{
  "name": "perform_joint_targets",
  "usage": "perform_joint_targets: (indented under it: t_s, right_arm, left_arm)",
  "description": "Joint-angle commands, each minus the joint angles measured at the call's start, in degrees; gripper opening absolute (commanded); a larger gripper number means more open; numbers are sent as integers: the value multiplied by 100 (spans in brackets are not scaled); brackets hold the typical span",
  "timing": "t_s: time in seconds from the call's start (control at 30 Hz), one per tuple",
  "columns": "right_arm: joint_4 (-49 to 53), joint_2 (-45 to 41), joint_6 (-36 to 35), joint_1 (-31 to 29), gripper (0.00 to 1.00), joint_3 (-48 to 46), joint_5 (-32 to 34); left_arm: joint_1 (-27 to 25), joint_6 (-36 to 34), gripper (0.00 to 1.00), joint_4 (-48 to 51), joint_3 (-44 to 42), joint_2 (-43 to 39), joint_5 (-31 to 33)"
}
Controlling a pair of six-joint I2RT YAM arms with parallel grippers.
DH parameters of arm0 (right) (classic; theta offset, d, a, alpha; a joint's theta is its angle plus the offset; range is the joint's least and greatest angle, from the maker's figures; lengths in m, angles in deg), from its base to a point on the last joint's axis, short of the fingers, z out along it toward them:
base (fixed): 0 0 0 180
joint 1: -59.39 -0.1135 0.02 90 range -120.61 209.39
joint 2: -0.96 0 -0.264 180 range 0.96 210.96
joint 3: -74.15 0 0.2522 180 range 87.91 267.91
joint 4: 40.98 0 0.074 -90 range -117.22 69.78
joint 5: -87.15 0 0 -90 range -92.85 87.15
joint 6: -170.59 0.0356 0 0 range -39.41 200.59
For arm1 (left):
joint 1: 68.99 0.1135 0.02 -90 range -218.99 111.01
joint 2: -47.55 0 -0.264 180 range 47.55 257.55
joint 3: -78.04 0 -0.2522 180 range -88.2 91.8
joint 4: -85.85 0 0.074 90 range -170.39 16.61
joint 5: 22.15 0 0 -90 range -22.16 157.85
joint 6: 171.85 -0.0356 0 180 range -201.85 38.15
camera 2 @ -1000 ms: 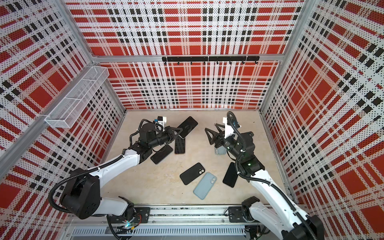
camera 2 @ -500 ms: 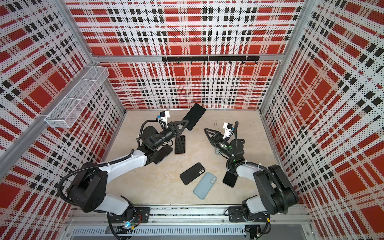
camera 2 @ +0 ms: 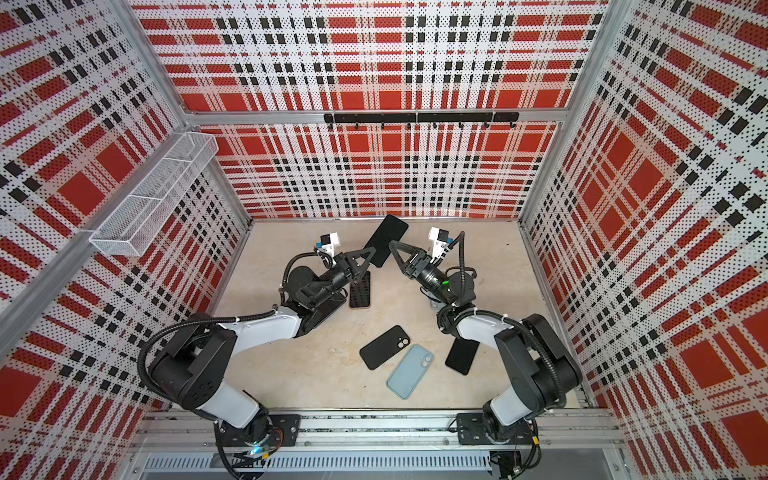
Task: Put the phone into the phone case
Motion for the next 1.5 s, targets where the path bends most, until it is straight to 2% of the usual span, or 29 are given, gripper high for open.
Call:
perform_joint_targets:
  t_s: [0.0,0.27,0.5,0.67,0.87,1.33,1.37,1.43,1.47]
  right_arm:
    - [111,-420,-403,-58,66,-268,302]
    - [376,-835,-723,-166,67,-824,634]
    - [-175,-140,-392,-171,63,-281,-3]
    - [-572,331,-159,-169,52,90,-231]
    - [-573,275,-244,-170,34,116,-169]
    - [-575,533,-98,-165,1,369,-178]
    - [-572,505,-112,-152,0,322,-152]
    - [-570,418,-117,-90,0,185,-84]
    - [-564,343,-91,-36,0,72,-18]
  left_arm:
    - [19,133,0,-784,-17,-181,-50]
    - [46,-297,0,-396,-78,-446,-154]
    - [-245,-241,0,-635,-62,-301,51]
    - [-362,-149,0,-758,1,-206,189]
    - [-372,-107,0,-683,-46,-227,278]
    - [-398,-397,0,-263,-102,-470,432]
    - [-400,-457,2,-210,-85,-461,427]
    - [-411,-588,16,-69,-67,-511,446]
    - [-424,-671,26,77,-50,-573,477]
